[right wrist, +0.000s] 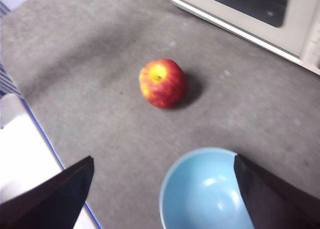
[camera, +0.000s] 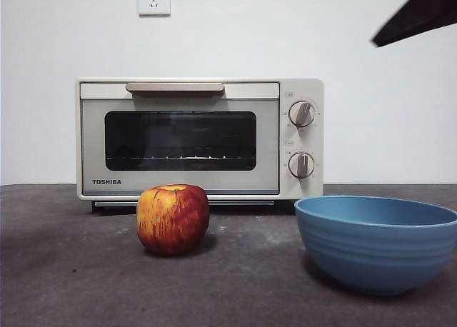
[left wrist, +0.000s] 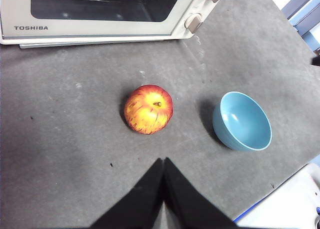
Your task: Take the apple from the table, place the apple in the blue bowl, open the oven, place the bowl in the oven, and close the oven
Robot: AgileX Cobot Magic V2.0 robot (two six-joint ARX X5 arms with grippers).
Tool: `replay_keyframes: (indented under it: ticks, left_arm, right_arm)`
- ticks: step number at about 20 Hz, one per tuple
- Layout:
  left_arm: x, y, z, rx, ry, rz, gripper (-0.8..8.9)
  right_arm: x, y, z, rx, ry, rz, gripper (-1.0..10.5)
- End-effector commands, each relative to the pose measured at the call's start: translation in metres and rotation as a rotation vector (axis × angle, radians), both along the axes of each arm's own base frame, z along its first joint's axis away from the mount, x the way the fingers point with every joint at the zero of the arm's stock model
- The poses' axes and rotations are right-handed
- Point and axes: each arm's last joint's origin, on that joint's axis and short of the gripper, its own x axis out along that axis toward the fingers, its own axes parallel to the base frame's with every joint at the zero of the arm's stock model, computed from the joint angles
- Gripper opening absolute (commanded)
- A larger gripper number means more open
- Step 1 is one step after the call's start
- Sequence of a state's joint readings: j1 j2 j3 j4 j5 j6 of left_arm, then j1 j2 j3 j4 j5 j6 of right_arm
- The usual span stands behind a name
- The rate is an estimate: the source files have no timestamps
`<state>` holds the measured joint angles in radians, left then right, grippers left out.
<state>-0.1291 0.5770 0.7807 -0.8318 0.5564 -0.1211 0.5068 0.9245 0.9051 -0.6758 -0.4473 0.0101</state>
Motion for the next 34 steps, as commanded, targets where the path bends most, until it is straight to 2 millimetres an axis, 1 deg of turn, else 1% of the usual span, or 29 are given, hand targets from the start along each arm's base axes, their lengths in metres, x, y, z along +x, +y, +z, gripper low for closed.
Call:
replay_keyframes:
  ticks: [1, 3, 8, 11, 13, 16, 19, 23, 28, 30, 34]
  left_arm:
    - [0.001, 0.000, 0.006, -0.002, -0.029, -0.009, 0.07]
    - [0.001, 0.000, 0.006, -0.004, -0.030, -0.009, 0.07]
    - [0.001, 0.000, 0.006, -0.004, -0.030, -0.008, 0.07]
    - [0.001, 0.000, 0.006, -0.004, -0.030, -0.008, 0.07]
    - [0.001, 0.000, 0.006, -0.004, -0.030, -0.008, 0.07]
    - [0.001, 0.000, 0.006, -0.004, -0.030, -0.008, 0.07]
    - [0.001, 0.000, 0.006, -0.004, -0.029, -0.008, 0.07]
    - [0.001, 0.000, 0.006, -0.004, -0.028, -0.008, 0.07]
    - [0.000, 0.000, 0.006, -0.003, -0.025, -0.008, 0.07]
    - [0.000, 0.000, 0.006, -0.003, -0.025, -0.008, 0.07]
    - [0.000, 0.000, 0.006, -0.003, -0.026, -0.009, 0.07]
  right_arm:
    - [0.009, 0.021, 0.000, 0.033, 0.014, 0.026, 4.5]
    - [0.019, 0.043, -0.005, 0.032, 0.019, 0.056, 4.5]
    - [0.052, 0.109, -0.019, -0.078, 0.038, 0.078, 4.5]
    - [0.074, 0.146, -0.034, -0.135, 0.070, 0.097, 4.5]
    - [0.086, 0.166, -0.047, -0.167, 0.098, 0.109, 4.5]
    - [0.099, 0.187, -0.068, -0.223, 0.115, 0.098, 4.5]
    - [0.109, 0.197, -0.084, -0.266, 0.119, 0.075, 4.5]
    - [0.115, 0.201, -0.105, -0.329, 0.131, 0.046, 4.5]
    - [0.118, 0.206, -0.127, -0.367, 0.169, 0.048, 4.5]
    - [0.119, 0.206, -0.134, -0.383, 0.184, 0.050, 4.5]
    - [0.118, 0.206, -0.135, -0.396, 0.197, 0.050, 4.3]
